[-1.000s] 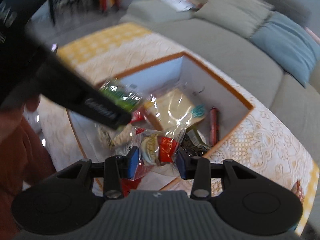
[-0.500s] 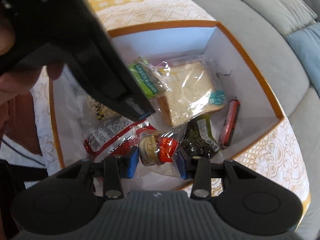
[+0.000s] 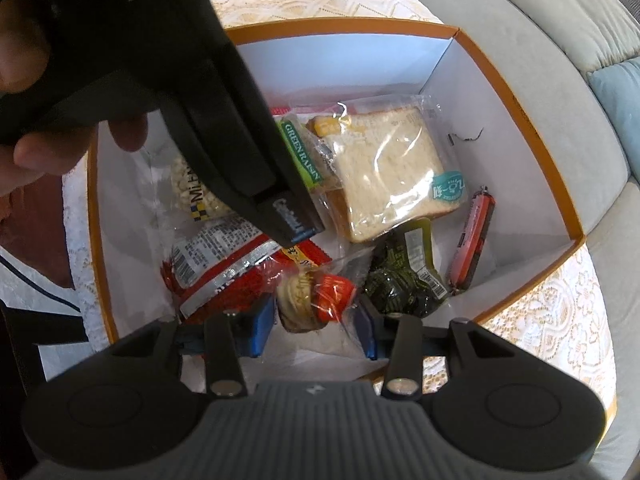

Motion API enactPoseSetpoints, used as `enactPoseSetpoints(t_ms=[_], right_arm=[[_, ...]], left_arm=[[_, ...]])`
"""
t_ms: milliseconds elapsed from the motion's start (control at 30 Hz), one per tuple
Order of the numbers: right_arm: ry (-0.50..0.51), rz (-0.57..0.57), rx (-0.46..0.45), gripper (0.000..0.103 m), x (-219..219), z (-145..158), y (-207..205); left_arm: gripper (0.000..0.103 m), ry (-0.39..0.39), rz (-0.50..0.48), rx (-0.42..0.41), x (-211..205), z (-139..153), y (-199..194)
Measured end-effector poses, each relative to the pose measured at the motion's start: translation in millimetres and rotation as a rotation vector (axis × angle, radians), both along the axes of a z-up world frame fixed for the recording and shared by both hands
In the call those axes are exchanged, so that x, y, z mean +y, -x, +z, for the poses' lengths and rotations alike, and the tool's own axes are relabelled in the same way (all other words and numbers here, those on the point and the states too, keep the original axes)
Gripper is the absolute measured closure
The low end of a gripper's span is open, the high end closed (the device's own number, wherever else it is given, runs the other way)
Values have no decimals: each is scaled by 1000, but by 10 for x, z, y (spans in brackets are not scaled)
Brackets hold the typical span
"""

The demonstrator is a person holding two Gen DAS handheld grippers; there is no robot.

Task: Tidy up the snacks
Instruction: 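Open both grippers to release the raisins and cake into the box, then lift both grippers out of the box toward the waffle and chip bags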

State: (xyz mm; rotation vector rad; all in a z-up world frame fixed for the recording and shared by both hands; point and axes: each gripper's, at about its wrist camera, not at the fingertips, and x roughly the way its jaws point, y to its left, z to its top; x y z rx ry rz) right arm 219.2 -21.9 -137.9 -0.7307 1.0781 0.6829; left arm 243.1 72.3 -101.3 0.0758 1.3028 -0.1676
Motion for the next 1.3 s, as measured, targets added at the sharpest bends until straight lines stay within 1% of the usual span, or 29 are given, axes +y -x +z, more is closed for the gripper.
enactPoseSetpoints(t_ms=[33, 133, 233, 267, 467, 667, 833, 933, 1033, 1200, 1300], right_arm=[[-3, -5, -4, 56, -5, 17, 4], [-11, -18, -13, 56, -12, 74, 15], [-33, -26, -24, 56, -34, 193, 75], [-41, -33, -34, 56, -46, 240, 99], [-104, -106, -123, 56, -191, 519, 266], [-245, -221, -192, 56, -515, 746, 517], [-339, -325, -268, 54, -804, 833, 749], [-390, -388, -300, 49, -998, 833, 865], [-443, -431, -313, 44, -1178, 797, 983], [-495, -518, -330, 43, -1482, 639, 1136], [-488, -585, -335, 43, -1673, 513, 1162]], left_arm=[[41, 3, -4, -7, -3, 24, 11], [40, 5, -15, -33, -21, 119, 58], [40, -49, -22, -88, -48, 261, 137], [40, -57, -24, -102, -52, 306, 159], [39, -1, -23, -161, -24, 595, 329], [38, 41, -2, -228, -70, 779, 534], [38, 65, -8, -313, -207, 900, 746], [37, 85, -17, -341, -298, 928, 853], [37, 112, -25, -348, -351, 916, 947], [36, 129, -38, -328, -427, 827, 1062], [36, 126, -73, -324, -493, 762, 1149]])
